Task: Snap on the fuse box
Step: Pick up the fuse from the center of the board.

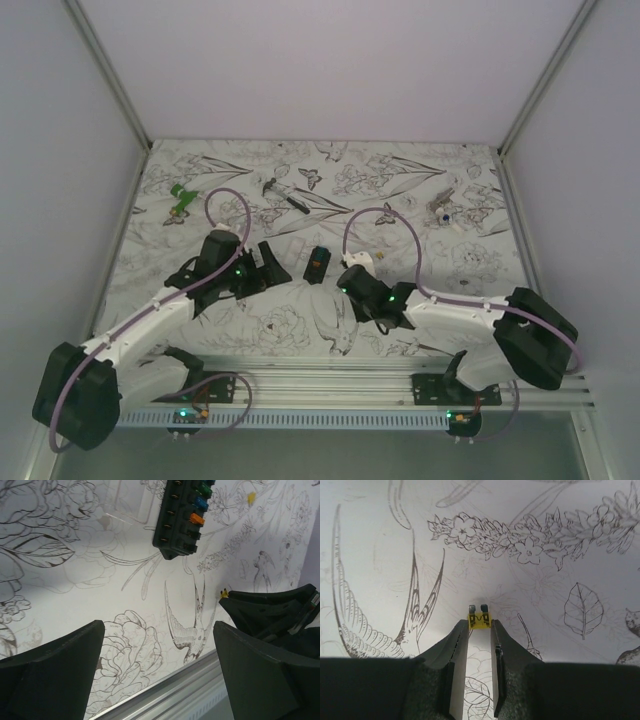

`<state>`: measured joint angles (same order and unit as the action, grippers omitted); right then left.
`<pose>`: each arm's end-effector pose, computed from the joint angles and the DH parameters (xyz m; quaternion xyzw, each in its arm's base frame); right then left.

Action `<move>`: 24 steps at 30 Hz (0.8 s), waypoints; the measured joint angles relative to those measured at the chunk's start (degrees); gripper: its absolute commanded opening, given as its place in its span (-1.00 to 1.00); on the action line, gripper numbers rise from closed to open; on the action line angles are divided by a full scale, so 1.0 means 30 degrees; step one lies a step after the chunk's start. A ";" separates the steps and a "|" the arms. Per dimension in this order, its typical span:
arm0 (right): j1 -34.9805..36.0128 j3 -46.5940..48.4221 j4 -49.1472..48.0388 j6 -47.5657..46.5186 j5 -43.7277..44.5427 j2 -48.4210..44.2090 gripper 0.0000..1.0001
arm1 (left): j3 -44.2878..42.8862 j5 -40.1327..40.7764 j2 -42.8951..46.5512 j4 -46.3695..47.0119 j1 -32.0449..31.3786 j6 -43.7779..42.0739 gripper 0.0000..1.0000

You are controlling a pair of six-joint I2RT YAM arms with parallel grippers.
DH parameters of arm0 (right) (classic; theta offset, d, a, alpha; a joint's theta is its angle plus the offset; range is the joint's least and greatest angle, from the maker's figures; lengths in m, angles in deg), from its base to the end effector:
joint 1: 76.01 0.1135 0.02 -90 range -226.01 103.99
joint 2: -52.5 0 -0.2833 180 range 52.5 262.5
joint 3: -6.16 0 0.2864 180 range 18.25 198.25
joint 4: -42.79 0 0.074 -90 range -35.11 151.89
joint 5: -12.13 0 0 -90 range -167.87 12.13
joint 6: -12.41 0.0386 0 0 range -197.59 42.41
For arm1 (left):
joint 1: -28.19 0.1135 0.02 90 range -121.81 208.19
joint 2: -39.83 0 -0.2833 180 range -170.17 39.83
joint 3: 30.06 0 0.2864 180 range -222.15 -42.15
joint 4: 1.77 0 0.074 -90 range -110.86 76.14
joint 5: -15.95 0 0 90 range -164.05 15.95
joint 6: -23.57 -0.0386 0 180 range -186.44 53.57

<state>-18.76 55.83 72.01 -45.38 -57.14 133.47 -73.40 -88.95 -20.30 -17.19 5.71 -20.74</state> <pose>0.1600 0.2234 0.1487 -0.1615 0.9386 0.0525 0.3003 0.2247 -0.1037 0.2171 -0.1133 0.8630 -0.3625 0.3332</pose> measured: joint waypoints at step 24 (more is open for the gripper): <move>0.0000 0.0954 -0.7337 -0.7453 -0.5741 -0.2375 -0.55 | -0.1610 -0.2863 -0.1588 0.3293 -0.1741 0.2688 -0.14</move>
<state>-18.76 58.70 50.00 -67.74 -74.36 126.34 -78.23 -97.53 -25.07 -7.31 0.49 -12.68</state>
